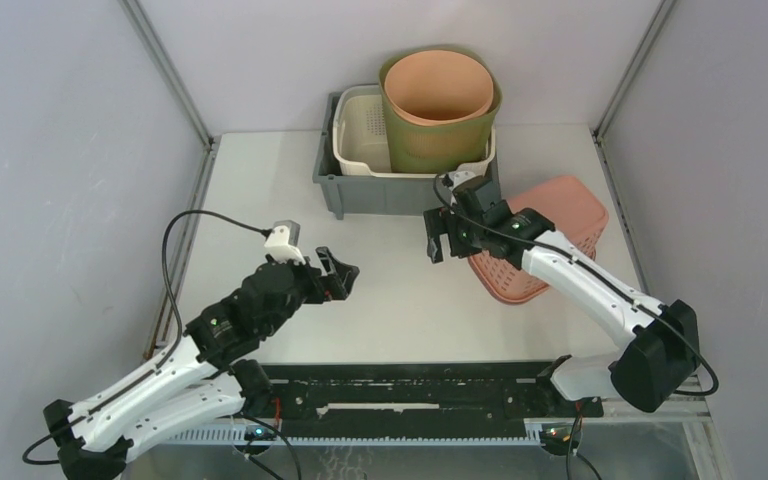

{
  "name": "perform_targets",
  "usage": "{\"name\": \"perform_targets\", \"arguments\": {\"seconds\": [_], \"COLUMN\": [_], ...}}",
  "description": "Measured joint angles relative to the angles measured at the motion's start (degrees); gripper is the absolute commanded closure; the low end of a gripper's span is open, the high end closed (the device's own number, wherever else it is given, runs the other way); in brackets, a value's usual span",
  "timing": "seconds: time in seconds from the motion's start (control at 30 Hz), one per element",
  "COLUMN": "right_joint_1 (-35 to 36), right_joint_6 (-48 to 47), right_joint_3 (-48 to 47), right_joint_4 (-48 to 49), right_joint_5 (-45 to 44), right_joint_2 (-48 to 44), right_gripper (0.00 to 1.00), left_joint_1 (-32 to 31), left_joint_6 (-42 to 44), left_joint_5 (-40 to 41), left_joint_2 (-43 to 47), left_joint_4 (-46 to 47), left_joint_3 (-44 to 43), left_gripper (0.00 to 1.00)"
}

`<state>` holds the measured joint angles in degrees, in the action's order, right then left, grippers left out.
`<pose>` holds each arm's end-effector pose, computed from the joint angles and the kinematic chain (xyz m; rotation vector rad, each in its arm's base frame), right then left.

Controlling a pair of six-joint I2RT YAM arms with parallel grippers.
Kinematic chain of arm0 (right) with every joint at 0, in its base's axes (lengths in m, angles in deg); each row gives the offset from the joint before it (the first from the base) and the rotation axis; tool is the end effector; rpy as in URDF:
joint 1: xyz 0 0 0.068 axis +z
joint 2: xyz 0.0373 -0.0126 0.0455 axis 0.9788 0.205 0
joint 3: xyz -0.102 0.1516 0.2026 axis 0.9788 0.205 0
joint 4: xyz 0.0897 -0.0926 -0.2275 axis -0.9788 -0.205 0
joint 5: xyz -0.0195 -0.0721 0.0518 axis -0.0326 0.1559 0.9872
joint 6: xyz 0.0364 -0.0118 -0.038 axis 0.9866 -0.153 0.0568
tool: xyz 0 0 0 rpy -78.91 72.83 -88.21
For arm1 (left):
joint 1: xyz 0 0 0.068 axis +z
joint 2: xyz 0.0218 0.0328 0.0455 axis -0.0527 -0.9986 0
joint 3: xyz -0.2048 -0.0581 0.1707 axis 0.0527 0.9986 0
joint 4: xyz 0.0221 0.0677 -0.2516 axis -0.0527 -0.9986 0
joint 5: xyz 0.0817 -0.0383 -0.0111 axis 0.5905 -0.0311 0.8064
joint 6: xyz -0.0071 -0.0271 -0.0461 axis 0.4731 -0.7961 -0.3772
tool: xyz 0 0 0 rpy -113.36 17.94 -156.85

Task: Turn the large container upside down
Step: Move the container to the corner of the board.

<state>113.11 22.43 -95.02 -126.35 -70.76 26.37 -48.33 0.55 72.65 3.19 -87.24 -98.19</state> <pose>0.2320 0.1609 0.3069 -0.4291 2.4109 0.3528 0.1051 -0.1099 0.3002 -0.0752 1.9876 -0.6840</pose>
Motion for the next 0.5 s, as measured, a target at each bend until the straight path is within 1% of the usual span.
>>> {"name": "perform_targets", "arguments": {"seconds": [0.07,0.17,0.33,0.5], "right_joint_1": [0.4,-1.1,-6.4,-12.6], "right_joint_6": [-0.1,-0.2,-0.2,-0.4], "right_joint_3": [0.3,0.3,0.2,-1.7], "right_joint_4": [-1.6,-2.3,-3.5,-4.6], "right_joint_5": [-1.6,-4.4,-9.6,-11.9], "right_joint_2": [0.4,2.0,7.1,10.9], "right_gripper": [0.02,0.02,0.02,0.02], "left_joint_1": [0.0,0.0,0.0,0.0], "left_joint_6": [0.0,0.0,0.0,0.0], "left_joint_5": [0.0,0.0,0.0,0.0], "left_joint_2": [-0.2,-0.7,-0.7,-0.7], "left_joint_4": [0.0,0.3,0.8,0.9], "left_joint_3": [0.3,0.3,0.3,0.3], "left_gripper": [0.0,0.0,0.0,0.0]}}
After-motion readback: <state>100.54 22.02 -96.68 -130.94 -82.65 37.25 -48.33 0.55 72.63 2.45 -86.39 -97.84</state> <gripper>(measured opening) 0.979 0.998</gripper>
